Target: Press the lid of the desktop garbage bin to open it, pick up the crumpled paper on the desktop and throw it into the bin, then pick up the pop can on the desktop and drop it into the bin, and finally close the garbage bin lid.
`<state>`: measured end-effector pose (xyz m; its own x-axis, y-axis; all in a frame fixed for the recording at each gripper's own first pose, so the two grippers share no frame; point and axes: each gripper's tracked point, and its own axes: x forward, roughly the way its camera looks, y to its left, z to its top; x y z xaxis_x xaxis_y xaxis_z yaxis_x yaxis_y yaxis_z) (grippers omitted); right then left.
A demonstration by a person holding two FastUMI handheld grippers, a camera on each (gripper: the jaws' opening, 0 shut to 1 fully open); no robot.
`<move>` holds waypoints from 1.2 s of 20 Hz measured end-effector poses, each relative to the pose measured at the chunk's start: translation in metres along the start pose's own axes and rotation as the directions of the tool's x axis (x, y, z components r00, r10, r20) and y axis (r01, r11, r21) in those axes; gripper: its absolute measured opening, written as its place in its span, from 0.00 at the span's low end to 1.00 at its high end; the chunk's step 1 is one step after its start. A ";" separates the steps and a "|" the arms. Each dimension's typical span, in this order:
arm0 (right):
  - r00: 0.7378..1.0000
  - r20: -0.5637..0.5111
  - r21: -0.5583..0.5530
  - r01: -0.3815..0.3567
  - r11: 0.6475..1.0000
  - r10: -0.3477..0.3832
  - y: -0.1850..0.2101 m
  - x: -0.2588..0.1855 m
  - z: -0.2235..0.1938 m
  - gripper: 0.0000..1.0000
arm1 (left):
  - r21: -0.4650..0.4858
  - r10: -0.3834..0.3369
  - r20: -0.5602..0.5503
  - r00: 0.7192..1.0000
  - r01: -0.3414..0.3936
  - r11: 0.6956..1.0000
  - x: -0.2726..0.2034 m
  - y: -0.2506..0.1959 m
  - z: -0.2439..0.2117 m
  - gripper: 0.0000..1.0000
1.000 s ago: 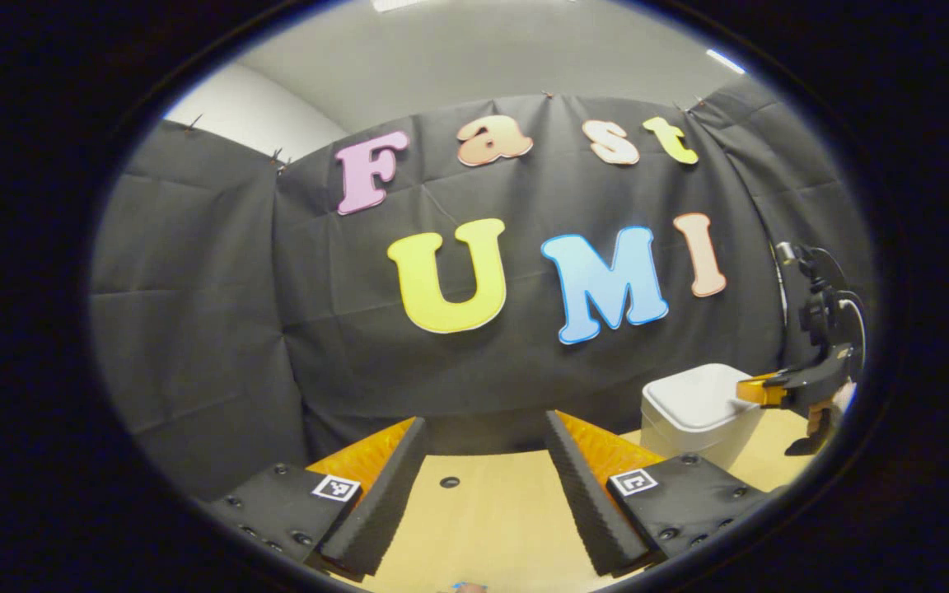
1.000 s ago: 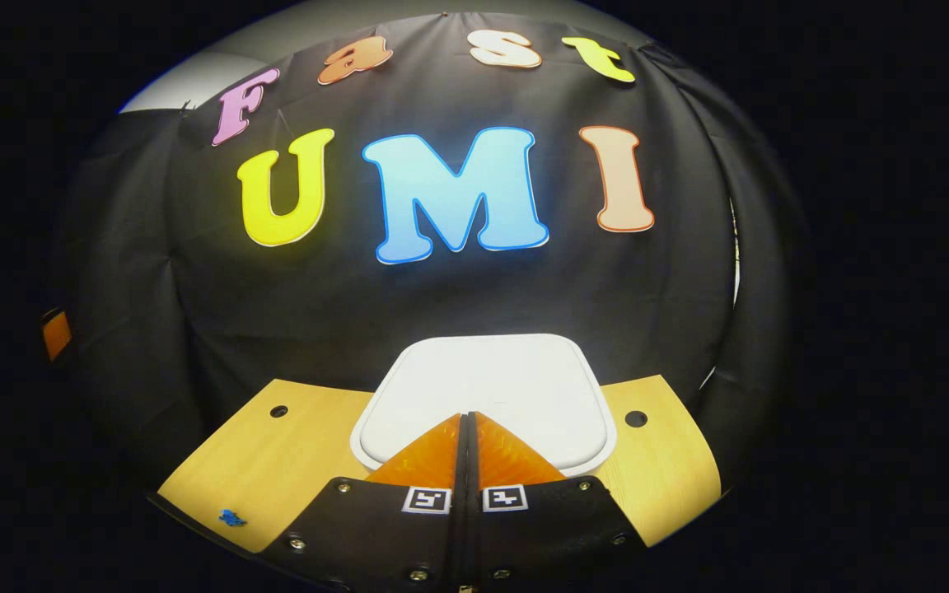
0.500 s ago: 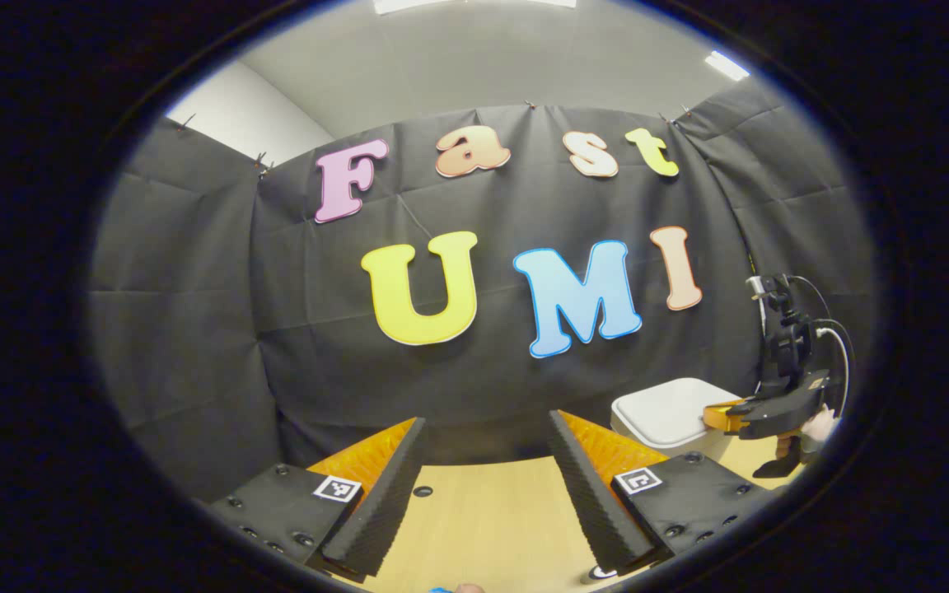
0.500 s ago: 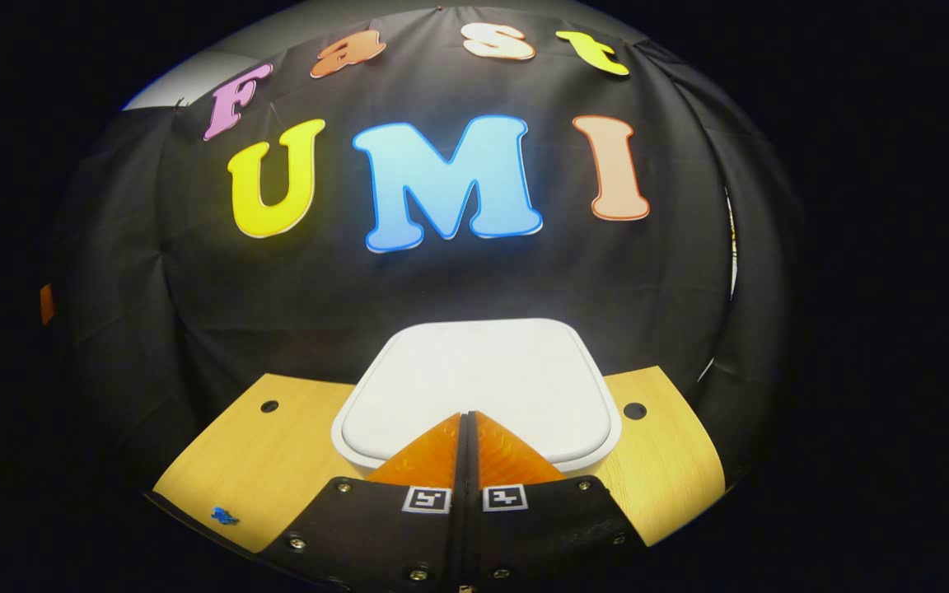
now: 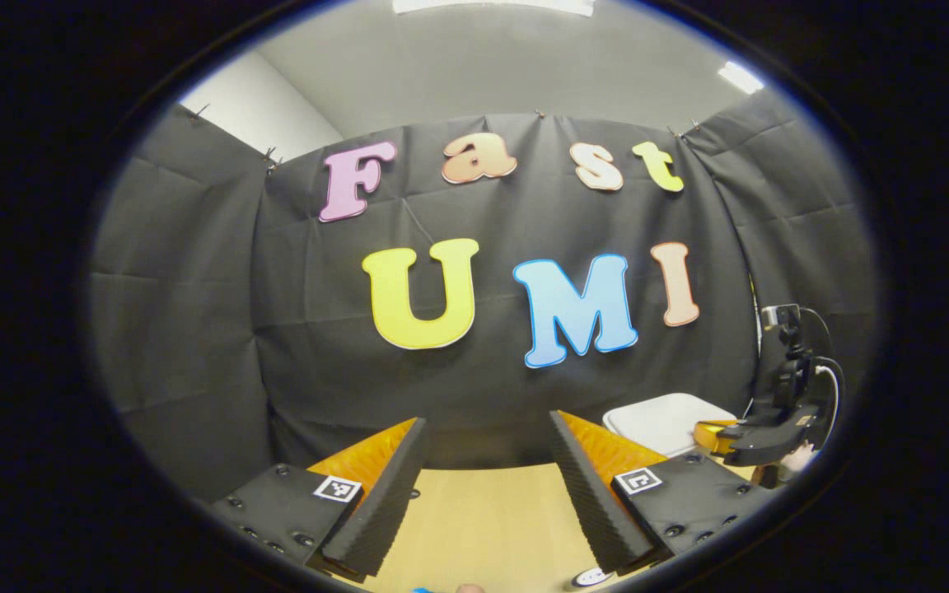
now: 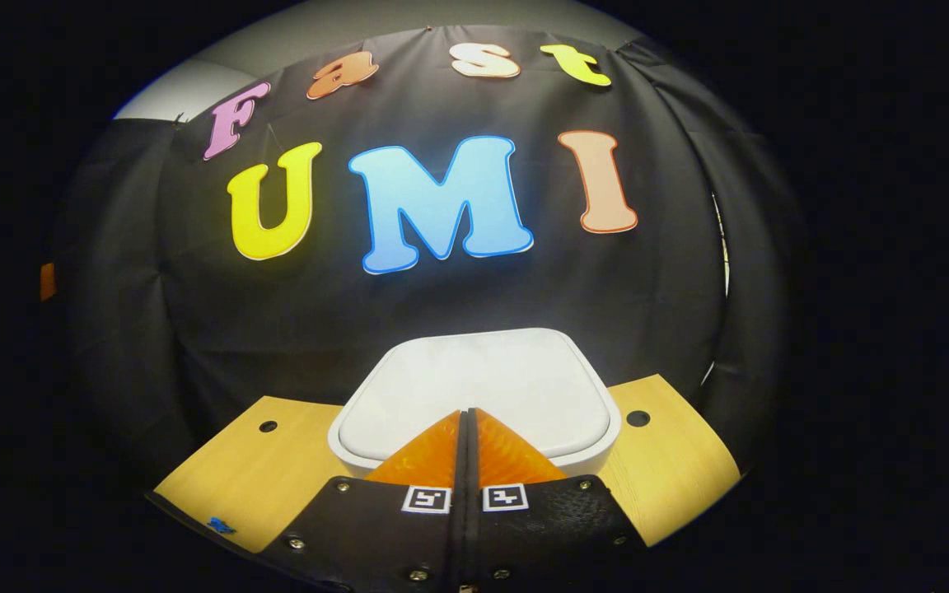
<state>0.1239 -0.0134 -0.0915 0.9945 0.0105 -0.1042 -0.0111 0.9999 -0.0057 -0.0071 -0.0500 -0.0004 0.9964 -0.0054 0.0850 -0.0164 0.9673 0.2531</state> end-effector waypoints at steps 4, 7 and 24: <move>0.998 0.068 -0.071 0.016 0.997 -0.011 0.000 0.000 -0.001 0.00 | 0.005 0.000 0.006 1.000 0.000 1.000 0.000 -0.001 0.002 1.00; 0.996 0.086 -0.114 0.026 0.993 -0.016 0.000 0.000 -0.001 0.00 | 0.015 0.014 0.008 1.000 -0.014 1.000 -0.004 0.005 0.003 1.00; 0.997 0.042 -0.018 -0.066 0.998 0.067 -0.001 0.002 -0.003 0.00 | -0.029 0.011 0.019 1.000 -0.010 1.000 -0.009 0.005 0.002 1.00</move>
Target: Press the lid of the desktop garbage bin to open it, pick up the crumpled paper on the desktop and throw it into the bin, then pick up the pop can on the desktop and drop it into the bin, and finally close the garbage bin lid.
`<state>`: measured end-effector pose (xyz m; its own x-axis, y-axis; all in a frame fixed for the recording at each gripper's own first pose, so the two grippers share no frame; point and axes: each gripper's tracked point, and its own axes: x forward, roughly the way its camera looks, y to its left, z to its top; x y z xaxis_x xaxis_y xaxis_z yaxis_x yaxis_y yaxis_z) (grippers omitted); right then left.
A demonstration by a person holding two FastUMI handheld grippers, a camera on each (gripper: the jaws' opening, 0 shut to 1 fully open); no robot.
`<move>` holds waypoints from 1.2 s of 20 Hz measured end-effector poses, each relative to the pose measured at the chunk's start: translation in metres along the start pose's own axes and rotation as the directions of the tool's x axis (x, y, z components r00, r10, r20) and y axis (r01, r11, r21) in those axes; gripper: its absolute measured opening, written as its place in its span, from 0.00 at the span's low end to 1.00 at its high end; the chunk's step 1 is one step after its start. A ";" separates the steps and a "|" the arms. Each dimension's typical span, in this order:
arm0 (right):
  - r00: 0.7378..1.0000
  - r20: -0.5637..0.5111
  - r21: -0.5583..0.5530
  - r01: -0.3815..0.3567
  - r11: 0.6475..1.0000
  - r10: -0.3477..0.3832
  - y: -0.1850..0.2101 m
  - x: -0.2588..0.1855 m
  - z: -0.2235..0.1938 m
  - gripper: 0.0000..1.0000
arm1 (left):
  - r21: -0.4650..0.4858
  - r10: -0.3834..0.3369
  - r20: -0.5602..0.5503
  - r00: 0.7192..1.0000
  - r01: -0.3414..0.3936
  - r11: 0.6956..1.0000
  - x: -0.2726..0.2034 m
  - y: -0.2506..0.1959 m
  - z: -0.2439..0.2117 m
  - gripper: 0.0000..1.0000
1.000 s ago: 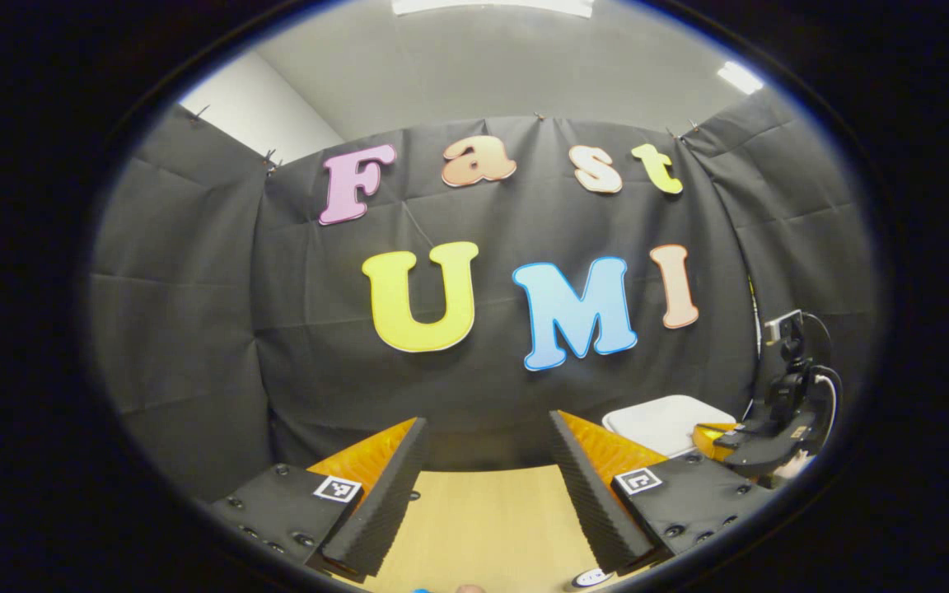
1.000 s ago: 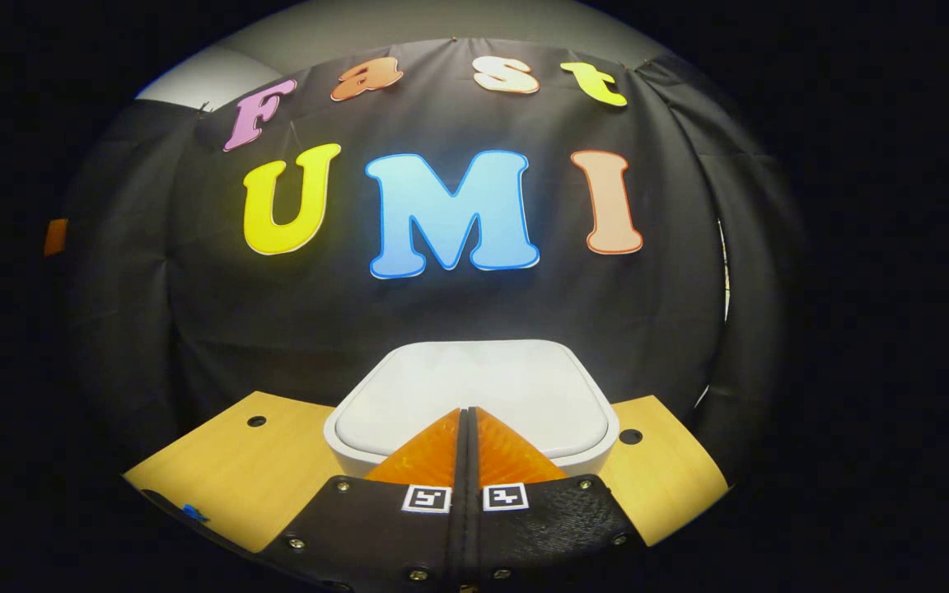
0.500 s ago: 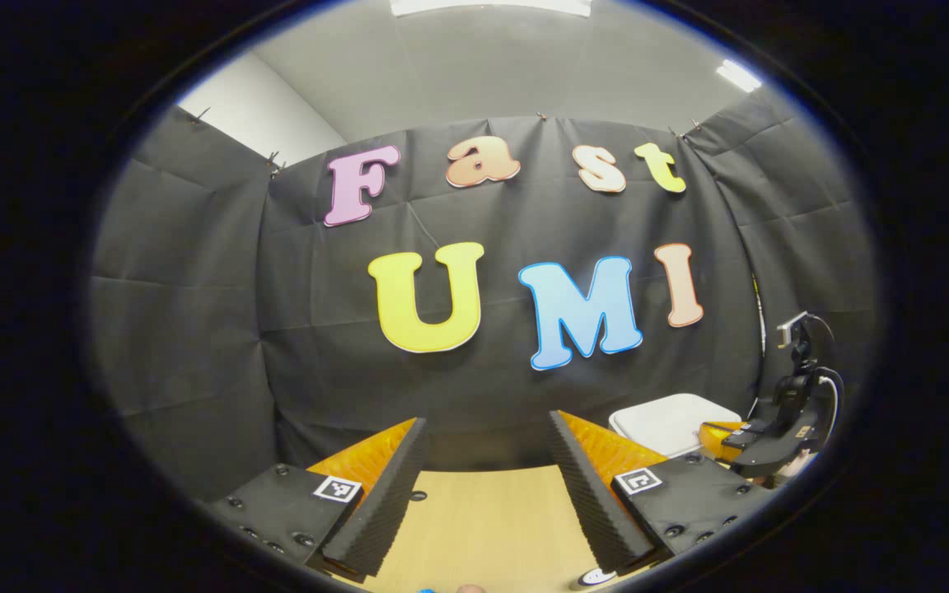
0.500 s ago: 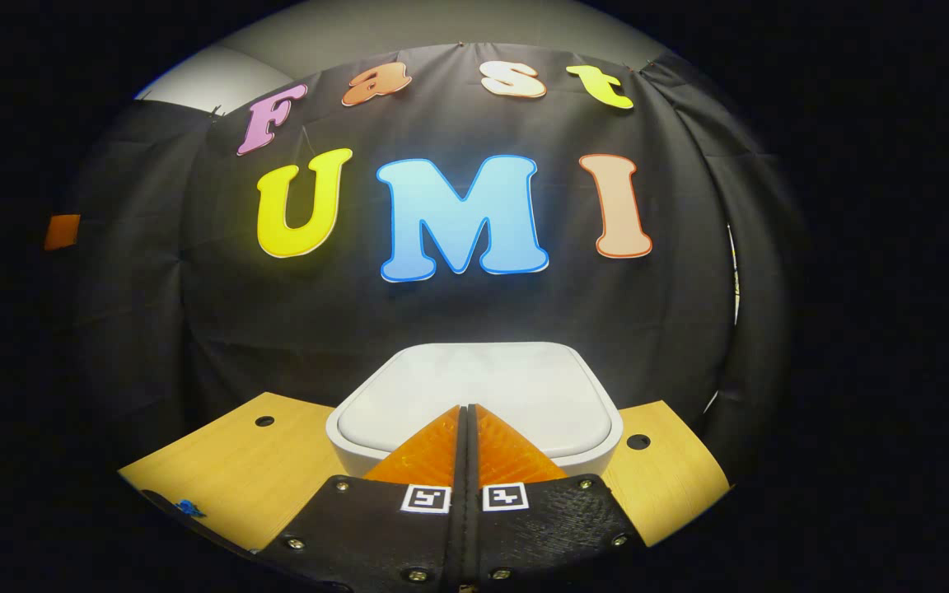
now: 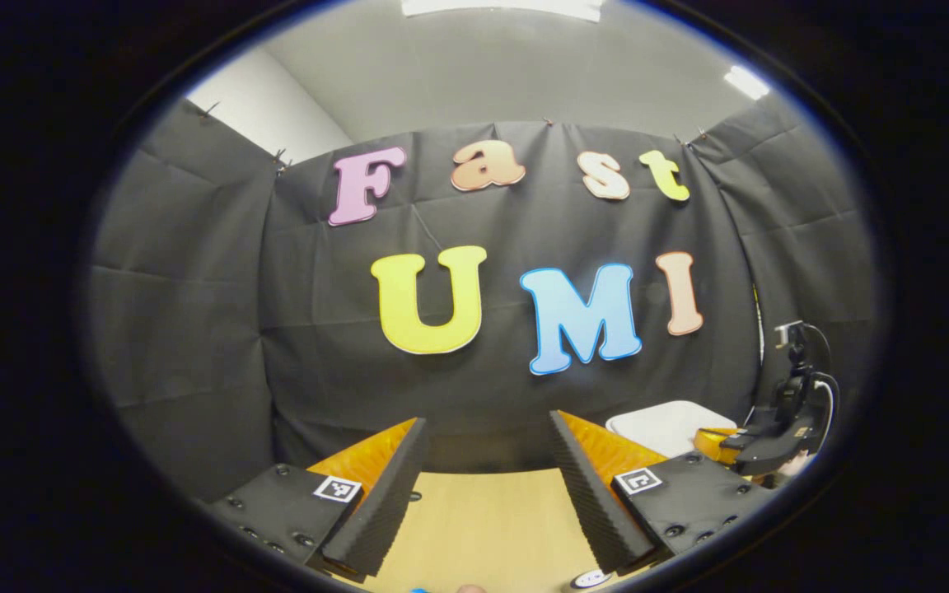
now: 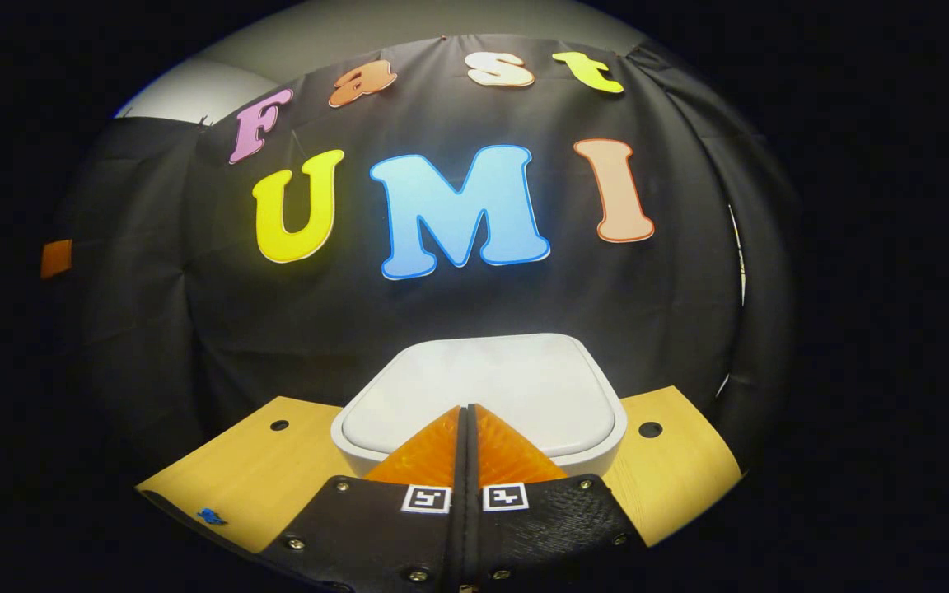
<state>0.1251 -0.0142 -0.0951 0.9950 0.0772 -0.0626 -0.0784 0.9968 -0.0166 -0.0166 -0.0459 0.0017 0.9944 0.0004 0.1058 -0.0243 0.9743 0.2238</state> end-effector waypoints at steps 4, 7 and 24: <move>1.000 0.006 -0.002 0.023 1.000 -0.022 -0.001 -0.001 0.005 0.00 | -0.001 0.016 -0.009 1.000 -0.016 1.000 -0.007 0.008 -0.003 1.00; 1.000 -0.001 0.034 0.022 0.999 -0.022 0.000 -0.001 0.007 0.00 | -0.029 0.032 -0.019 0.999 -0.033 0.999 -0.015 0.017 -0.008 1.00; 0.998 -0.052 0.060 0.044 0.997 -0.041 0.003 -0.023 0.013 0.11 | -0.087 0.063 -0.070 0.996 -0.069 0.994 -0.035 0.036 -0.033 0.96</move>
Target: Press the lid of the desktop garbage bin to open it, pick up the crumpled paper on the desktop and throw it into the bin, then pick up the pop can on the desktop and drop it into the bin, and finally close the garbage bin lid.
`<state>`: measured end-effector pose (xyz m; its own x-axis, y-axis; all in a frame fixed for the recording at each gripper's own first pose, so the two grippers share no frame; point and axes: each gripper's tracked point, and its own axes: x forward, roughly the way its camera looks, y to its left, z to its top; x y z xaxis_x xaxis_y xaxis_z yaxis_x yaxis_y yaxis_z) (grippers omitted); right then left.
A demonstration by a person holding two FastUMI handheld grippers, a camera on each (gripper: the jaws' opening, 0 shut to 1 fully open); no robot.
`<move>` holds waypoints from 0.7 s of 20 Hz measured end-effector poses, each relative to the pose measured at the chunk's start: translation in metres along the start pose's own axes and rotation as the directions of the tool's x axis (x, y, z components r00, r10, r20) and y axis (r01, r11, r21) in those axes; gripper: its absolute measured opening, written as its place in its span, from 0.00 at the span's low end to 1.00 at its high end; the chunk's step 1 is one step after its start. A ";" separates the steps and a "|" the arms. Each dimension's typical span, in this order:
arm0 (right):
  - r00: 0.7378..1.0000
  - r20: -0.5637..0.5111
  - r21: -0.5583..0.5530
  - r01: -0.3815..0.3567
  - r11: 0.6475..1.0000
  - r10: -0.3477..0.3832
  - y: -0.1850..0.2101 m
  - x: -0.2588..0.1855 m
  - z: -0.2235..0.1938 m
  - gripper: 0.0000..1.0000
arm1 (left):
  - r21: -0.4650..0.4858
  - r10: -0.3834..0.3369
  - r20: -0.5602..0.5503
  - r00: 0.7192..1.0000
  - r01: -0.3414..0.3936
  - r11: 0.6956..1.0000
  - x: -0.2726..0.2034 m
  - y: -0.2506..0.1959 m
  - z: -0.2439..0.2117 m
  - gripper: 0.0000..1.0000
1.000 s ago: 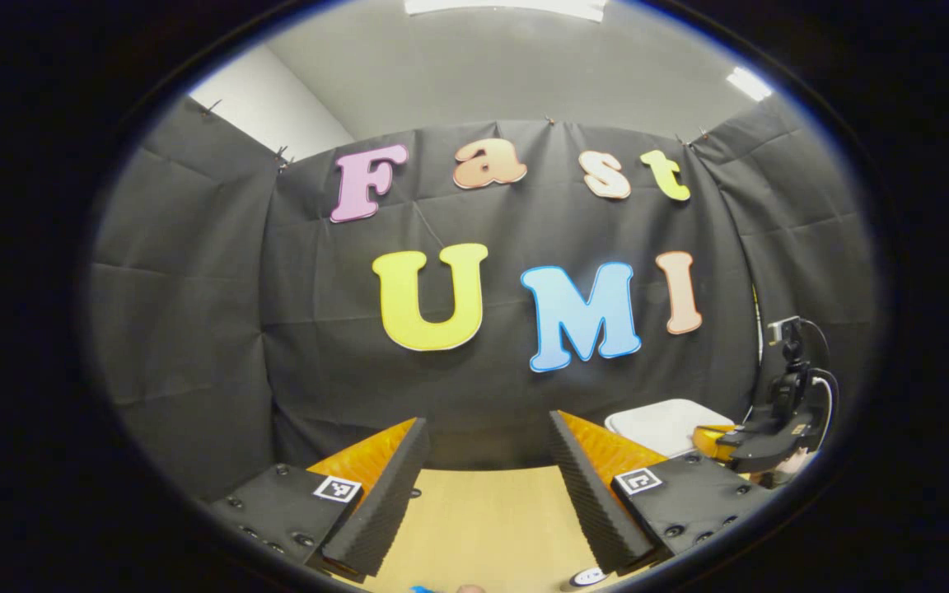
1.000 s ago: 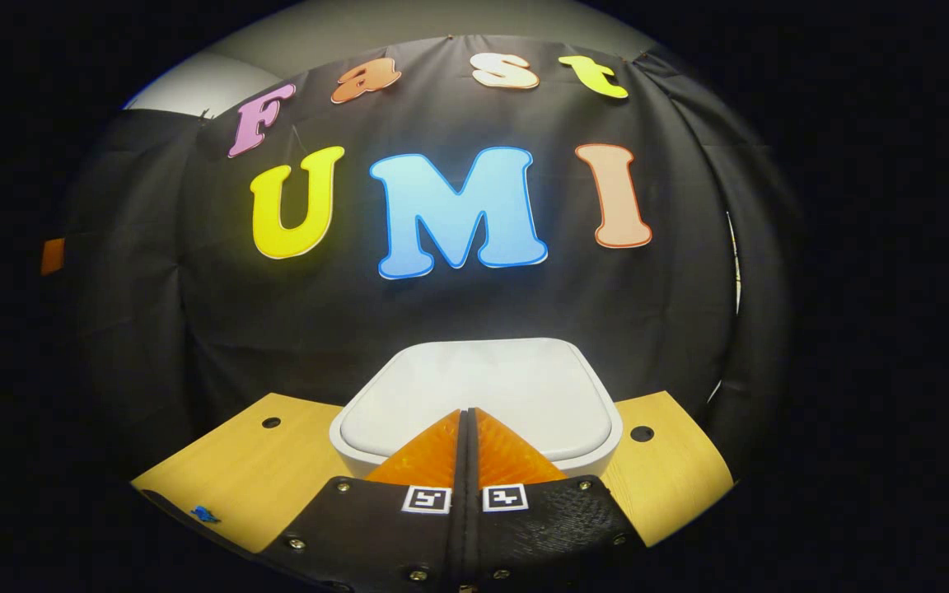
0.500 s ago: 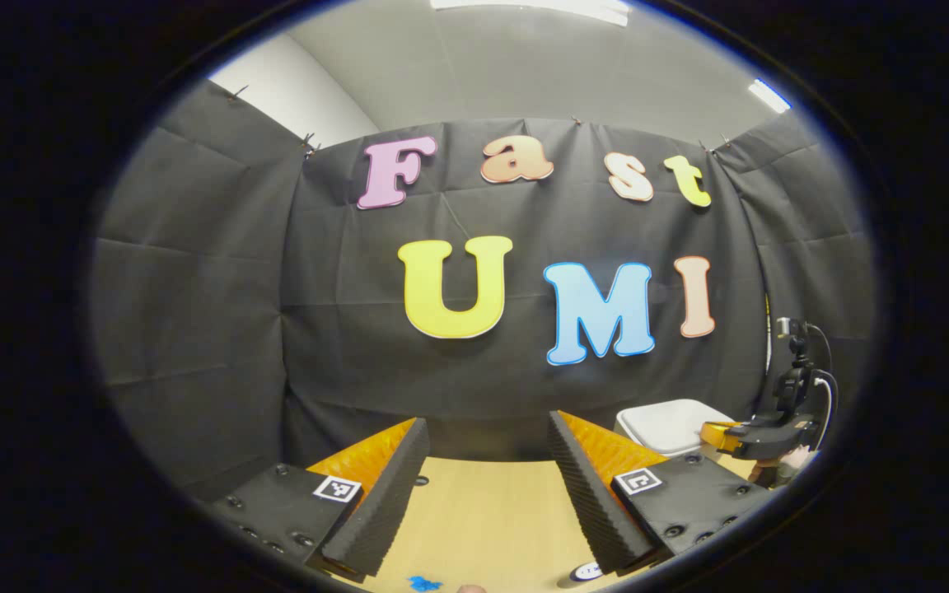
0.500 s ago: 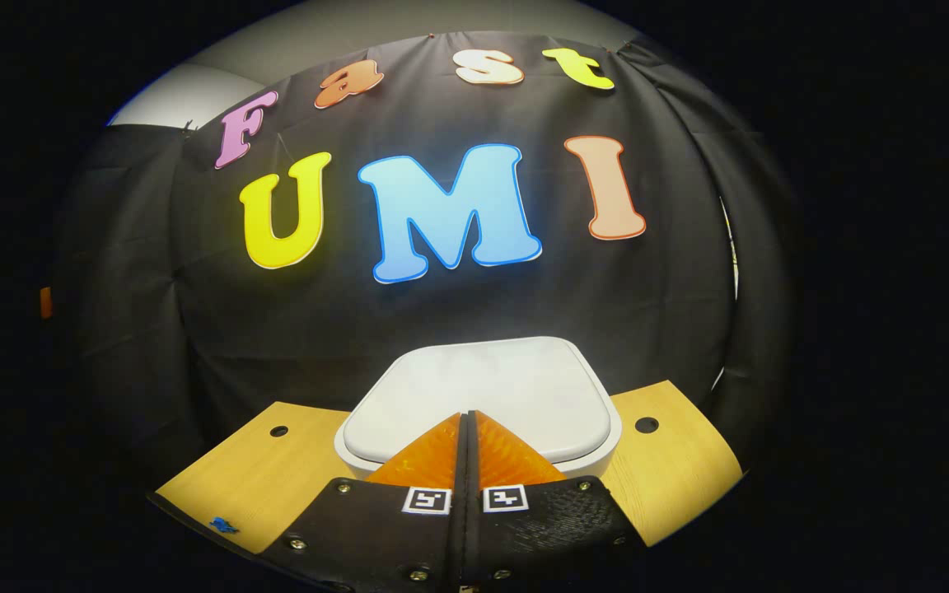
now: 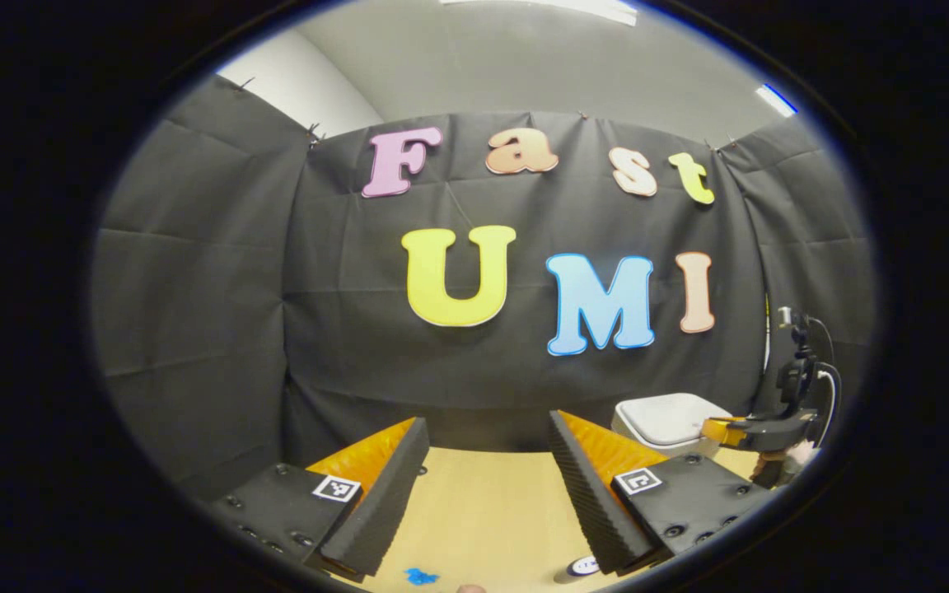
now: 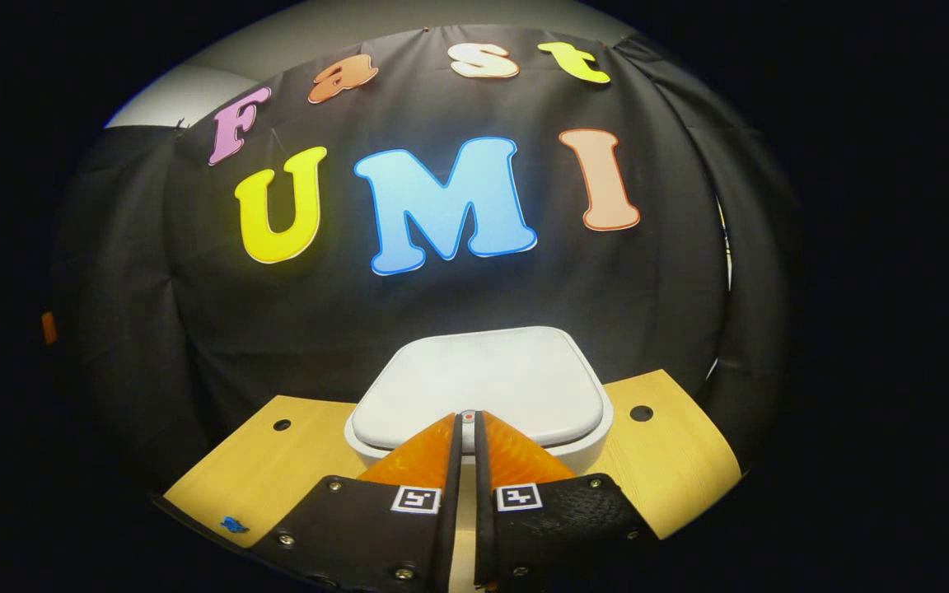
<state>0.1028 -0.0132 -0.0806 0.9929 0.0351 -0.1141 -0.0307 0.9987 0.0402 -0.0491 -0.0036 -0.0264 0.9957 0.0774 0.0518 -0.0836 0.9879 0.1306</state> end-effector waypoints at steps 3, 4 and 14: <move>0.999 0.032 0.001 -0.004 1.000 0.004 0.004 -0.010 0.010 0.12 | -0.022 -0.011 -0.004 1.000 0.011 1.000 -0.002 0.001 -0.003 1.00; 0.999 0.038 0.007 -0.007 1.000 0.007 0.005 -0.013 0.012 0.12 | -0.023 -0.011 -0.005 1.000 0.011 1.000 -0.002 0.002 -0.004 1.00; 0.998 0.036 -0.044 -0.055 0.998 0.056 0.029 -0.037 0.017 0.68 | -0.048 -0.032 -0.014 0.999 0.032 0.998 0.002 0.001 -0.011 1.00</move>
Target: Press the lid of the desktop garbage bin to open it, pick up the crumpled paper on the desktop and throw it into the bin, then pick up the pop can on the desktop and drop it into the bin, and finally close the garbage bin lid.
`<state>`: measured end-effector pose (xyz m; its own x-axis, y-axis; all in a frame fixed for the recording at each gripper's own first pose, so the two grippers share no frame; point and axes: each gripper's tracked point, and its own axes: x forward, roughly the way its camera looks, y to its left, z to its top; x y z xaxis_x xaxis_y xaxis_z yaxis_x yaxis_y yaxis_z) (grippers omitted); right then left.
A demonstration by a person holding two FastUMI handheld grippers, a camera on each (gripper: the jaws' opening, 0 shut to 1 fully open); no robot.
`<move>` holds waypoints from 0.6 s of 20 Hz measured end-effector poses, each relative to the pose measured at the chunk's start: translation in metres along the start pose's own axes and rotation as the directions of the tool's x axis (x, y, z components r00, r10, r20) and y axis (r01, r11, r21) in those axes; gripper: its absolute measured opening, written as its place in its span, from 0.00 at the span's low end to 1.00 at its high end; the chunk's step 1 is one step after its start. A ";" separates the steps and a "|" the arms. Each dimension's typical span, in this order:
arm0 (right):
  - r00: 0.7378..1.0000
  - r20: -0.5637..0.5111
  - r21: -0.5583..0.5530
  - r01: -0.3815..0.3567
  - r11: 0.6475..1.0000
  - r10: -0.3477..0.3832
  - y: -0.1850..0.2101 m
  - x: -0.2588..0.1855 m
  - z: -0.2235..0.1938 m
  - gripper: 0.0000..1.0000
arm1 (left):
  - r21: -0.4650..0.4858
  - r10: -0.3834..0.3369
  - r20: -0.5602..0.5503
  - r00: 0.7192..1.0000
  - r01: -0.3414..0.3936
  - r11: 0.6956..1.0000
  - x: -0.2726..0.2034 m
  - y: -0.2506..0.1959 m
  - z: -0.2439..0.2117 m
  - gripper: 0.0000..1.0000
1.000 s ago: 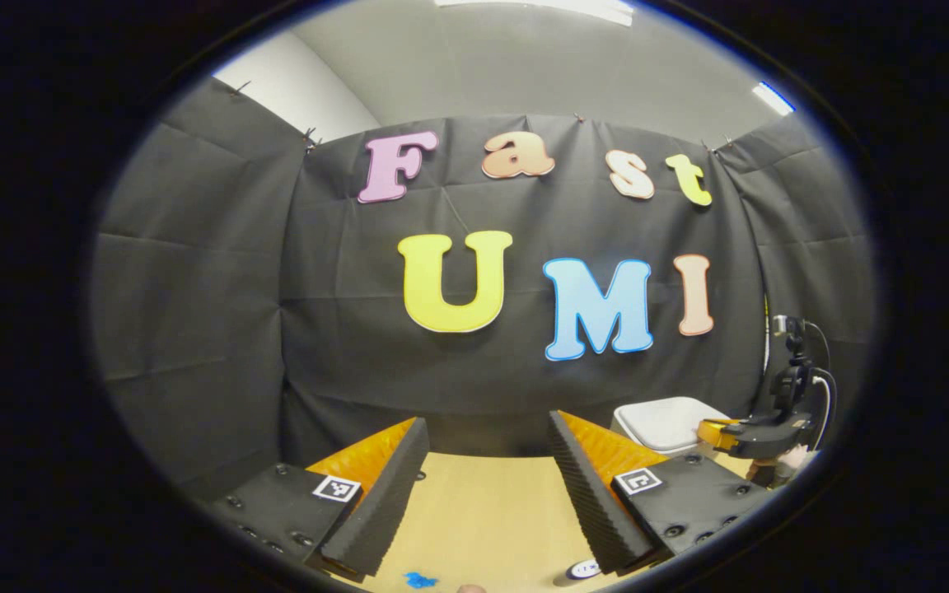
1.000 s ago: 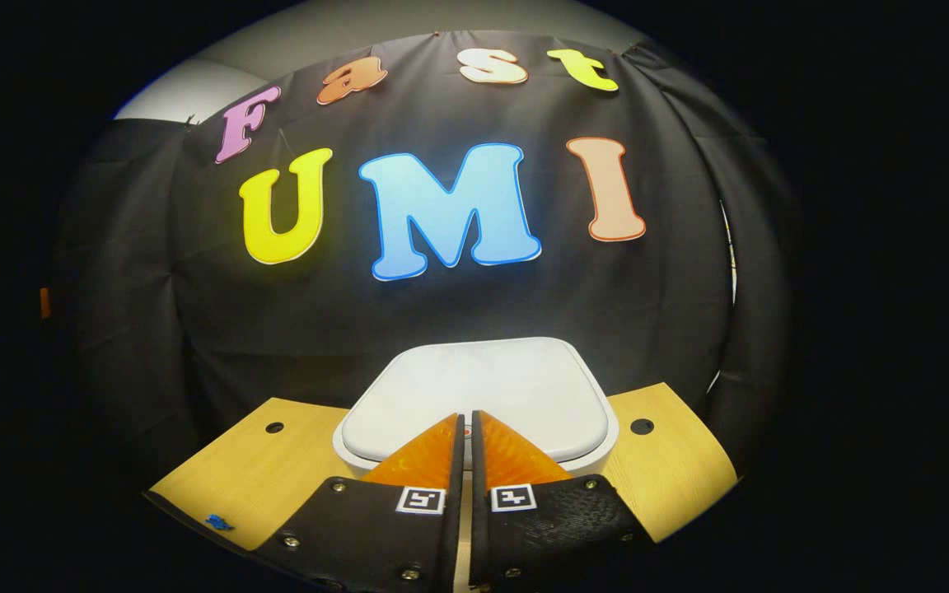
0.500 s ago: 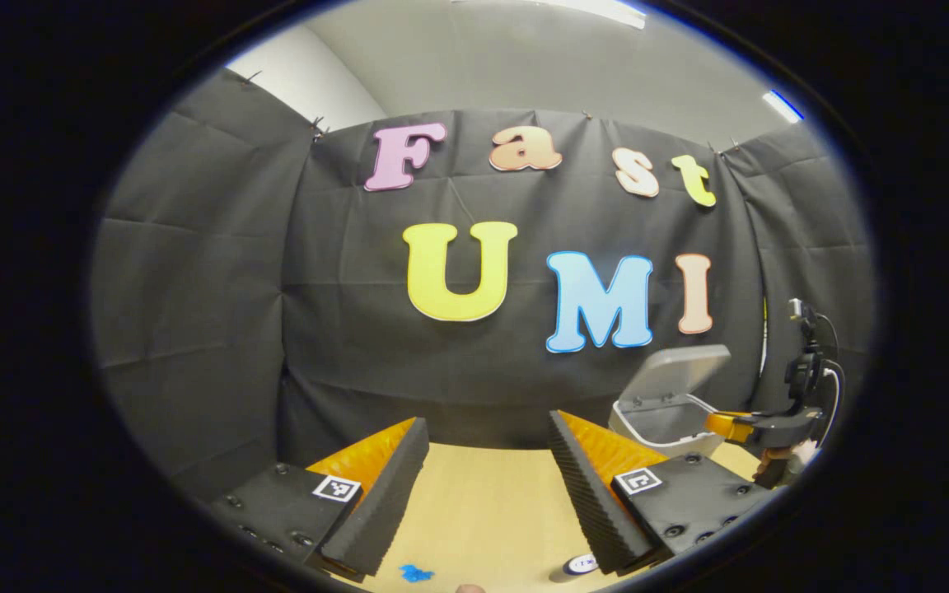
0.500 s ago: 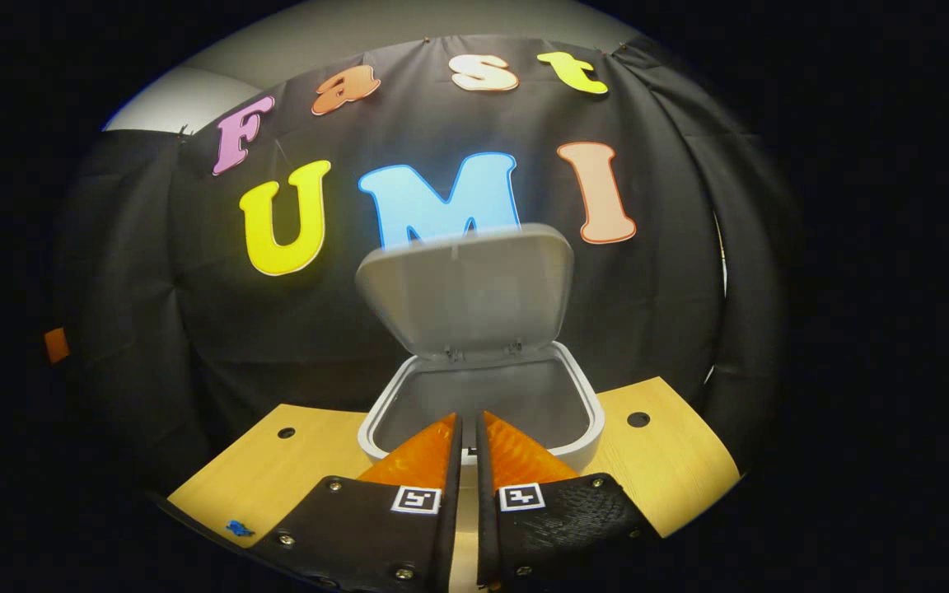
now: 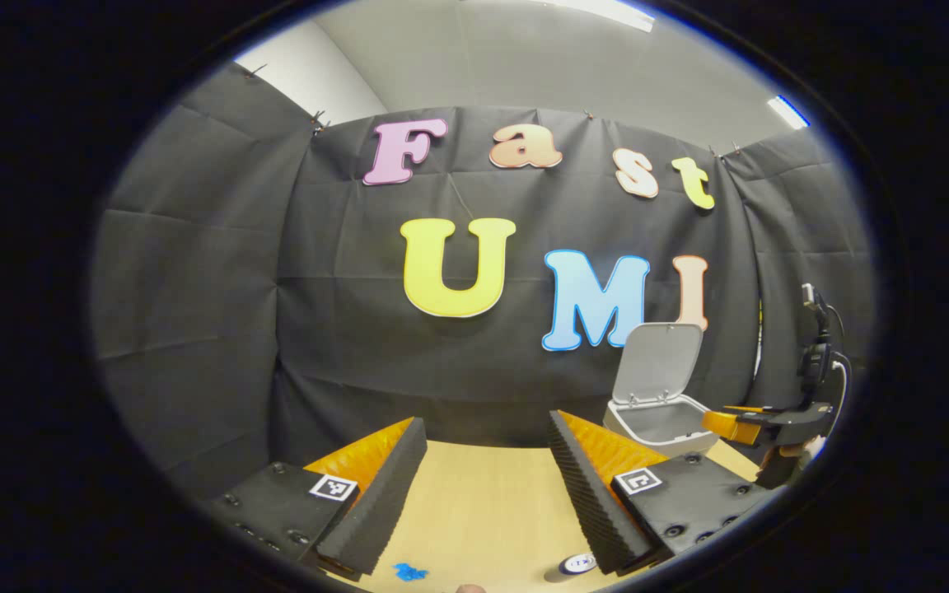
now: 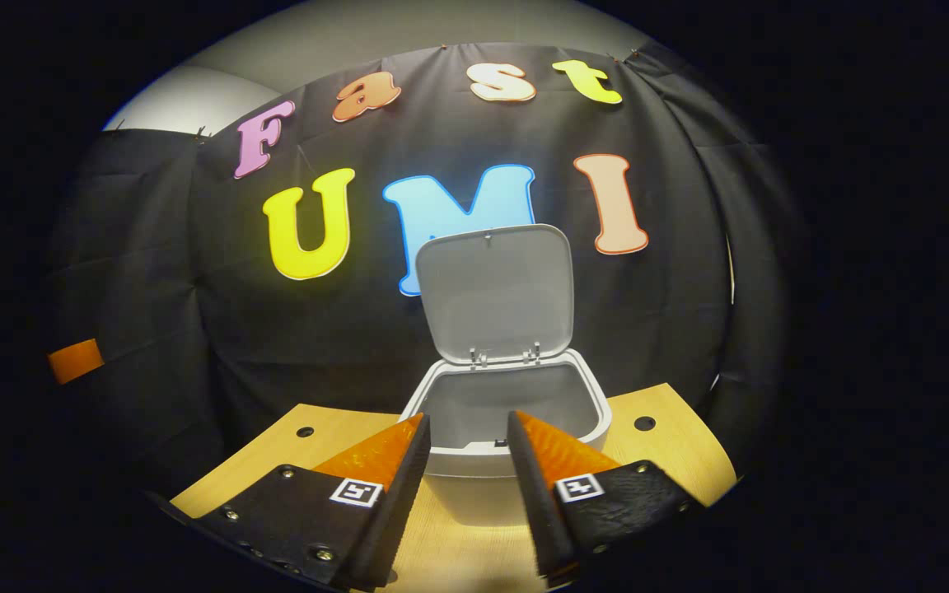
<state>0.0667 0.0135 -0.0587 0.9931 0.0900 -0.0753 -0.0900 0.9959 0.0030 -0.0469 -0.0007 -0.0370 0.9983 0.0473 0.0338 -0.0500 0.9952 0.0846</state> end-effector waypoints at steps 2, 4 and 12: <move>1.000 0.002 -0.028 -0.003 1.000 0.003 0.006 -0.004 -0.001 0.78 | -0.002 0.002 -0.004 1.000 -0.002 1.000 0.000 0.001 -0.002 1.00; 1.000 -0.008 -0.035 -0.005 0.999 0.005 0.010 -0.006 -0.004 0.79 | -0.002 0.002 -0.005 1.000 -0.002 1.000 0.000 0.003 -0.004 1.00; 0.999 -0.035 -0.052 -0.043 0.998 0.041 0.037 -0.015 -0.015 0.95 | -0.005 0.031 -0.011 0.999 -0.031 1.000 -0.007 0.025 -0.011 0.98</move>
<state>0.0475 0.0494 -0.0727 0.9853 0.1309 -0.1095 -0.1365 0.9896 -0.0456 -0.0544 0.0253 -0.0464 0.9966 0.0788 0.0257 -0.0806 0.9936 0.0790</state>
